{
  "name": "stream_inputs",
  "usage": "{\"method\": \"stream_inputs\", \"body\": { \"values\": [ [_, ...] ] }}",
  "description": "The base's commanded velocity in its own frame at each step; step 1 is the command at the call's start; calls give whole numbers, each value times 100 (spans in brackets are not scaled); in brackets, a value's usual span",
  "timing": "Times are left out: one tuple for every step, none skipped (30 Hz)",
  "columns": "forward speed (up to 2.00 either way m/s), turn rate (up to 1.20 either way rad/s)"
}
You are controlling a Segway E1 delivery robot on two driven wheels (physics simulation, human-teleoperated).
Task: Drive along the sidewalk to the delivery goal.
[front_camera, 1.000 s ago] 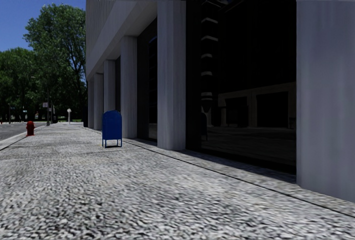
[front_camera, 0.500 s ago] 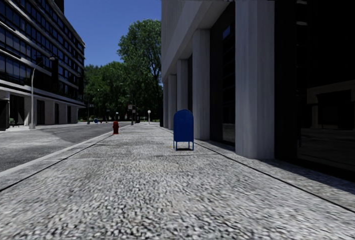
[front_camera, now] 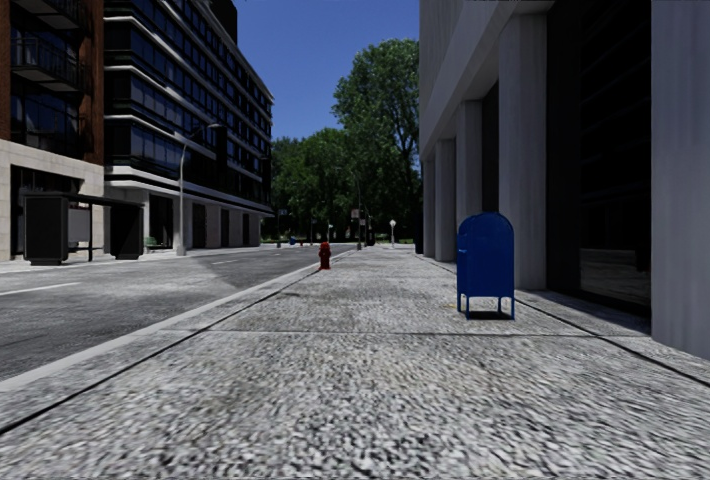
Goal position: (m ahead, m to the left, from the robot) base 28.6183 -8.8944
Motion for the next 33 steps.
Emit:
{"method": "stream_inputs", "body": {
  "values": [
    [200, 0],
    [200, 0],
    [200, 0],
    [200, 0],
    [200, 0],
    [200, 0],
    [200, 0],
    [200, 0],
    [200, 0],
    [200, -17],
    [200, -17],
    [200, -25],
    [200, -27],
    [200, -27],
    [200, -27],
    [200, -27],
    [200, -28],
    [200, -28],
    [200, -28],
    [200, -28],
    [200, -28],
    [200, -28],
    [200, -28],
    [200, -29],
    [200, -29],
    [200, -30],
    [200, -30],
    [200, -5],
    [200, -5],
    [200, 0],
    [200, 0],
    [200, 0],
    [200, 0]
  ]
}}
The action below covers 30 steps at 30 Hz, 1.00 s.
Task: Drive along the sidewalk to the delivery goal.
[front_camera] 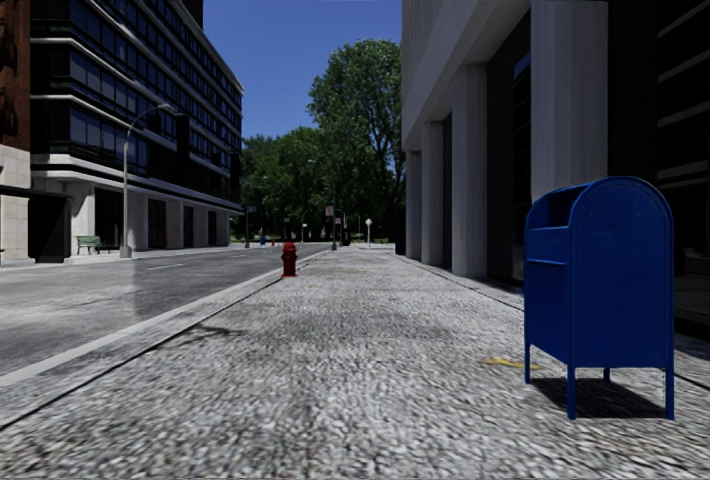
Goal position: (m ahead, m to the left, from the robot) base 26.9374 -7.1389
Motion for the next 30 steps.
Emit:
{"method": "stream_inputs", "body": {
  "values": [
    [200, 0],
    [200, 0],
    [200, 0],
    [200, 0],
    [200, 0],
    [200, 0],
    [200, 0],
    [200, 0],
    [200, 0],
    [200, 0],
    [200, 0],
    [200, 0],
    [200, 0],
    [200, 0],
    [200, 0],
    [200, 0],
    [200, 0],
    [200, 0],
    [200, 0],
    [200, 0],
    [200, 0],
    [200, 0],
    [200, 0],
    [200, 0],
    [200, 0],
    [200, 0],
    [200, 0],
    [200, 0],
    [200, 0],
    [200, 0]
  ]
}}
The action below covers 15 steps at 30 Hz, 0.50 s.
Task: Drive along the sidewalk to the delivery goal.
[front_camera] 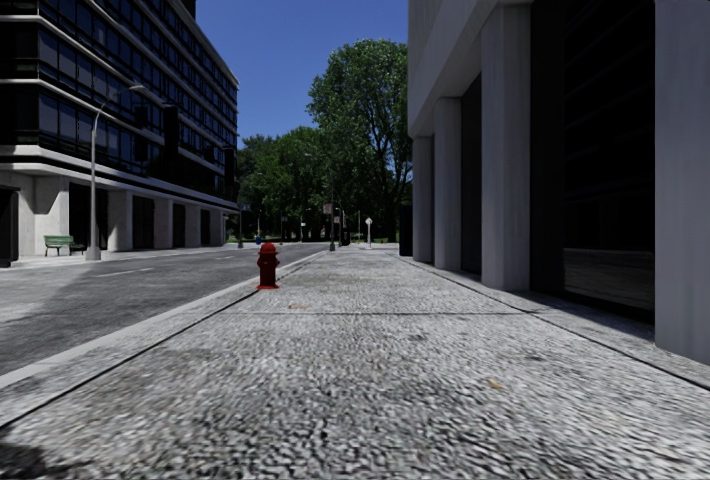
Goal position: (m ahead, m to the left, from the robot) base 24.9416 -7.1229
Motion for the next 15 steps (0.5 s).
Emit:
{"method": "stream_inputs", "body": {
  "values": [
    [200, -3],
    [200, -6],
    [200, -6],
    [200, -8],
    [200, -15],
    [200, -22],
    [200, -23],
    [200, -23],
    [200, -24],
    [200, -24],
    [200, -24],
    [200, -24],
    [200, -24],
    [200, -24],
    [200, -24]
  ]
}}
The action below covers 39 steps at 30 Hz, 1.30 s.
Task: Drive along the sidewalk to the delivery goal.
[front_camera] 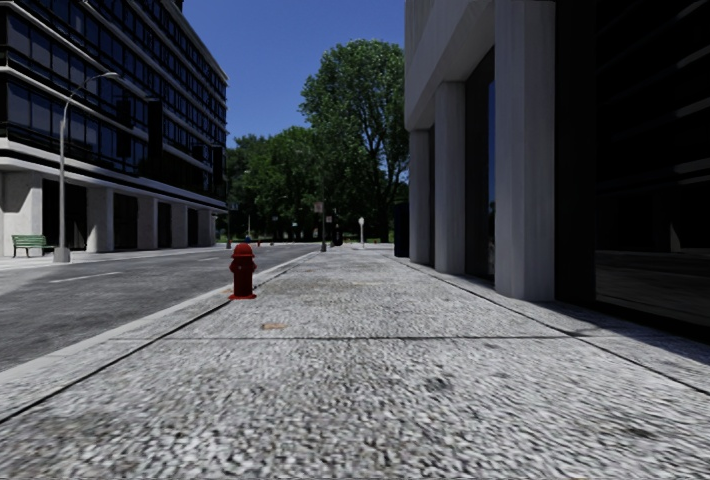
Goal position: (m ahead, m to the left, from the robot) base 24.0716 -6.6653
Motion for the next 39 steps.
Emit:
{"method": "stream_inputs", "body": {
  "values": [
    [200, -24],
    [200, 0],
    [200, 0],
    [200, 0],
    [200, 0],
    [200, 0],
    [200, 0],
    [200, 0],
    [200, 0],
    [200, 0],
    [200, 0],
    [200, 0],
    [200, 0],
    [200, 0],
    [200, 0],
    [200, 0],
    [200, 0],
    [200, 0],
    [200, 0],
    [200, 0],
    [200, 0],
    [200, 0],
    [200, 0],
    [200, 0],
    [200, 0],
    [200, 0],
    [200, 0],
    [200, 0],
    [200, 0],
    [200, 0],
    [200, 0],
    [200, 0],
    [200, 0],
    [200, 0],
    [200, 0],
    [200, 0],
    [200, 0],
    [200, 0],
    [200, 0]
  ]
}}
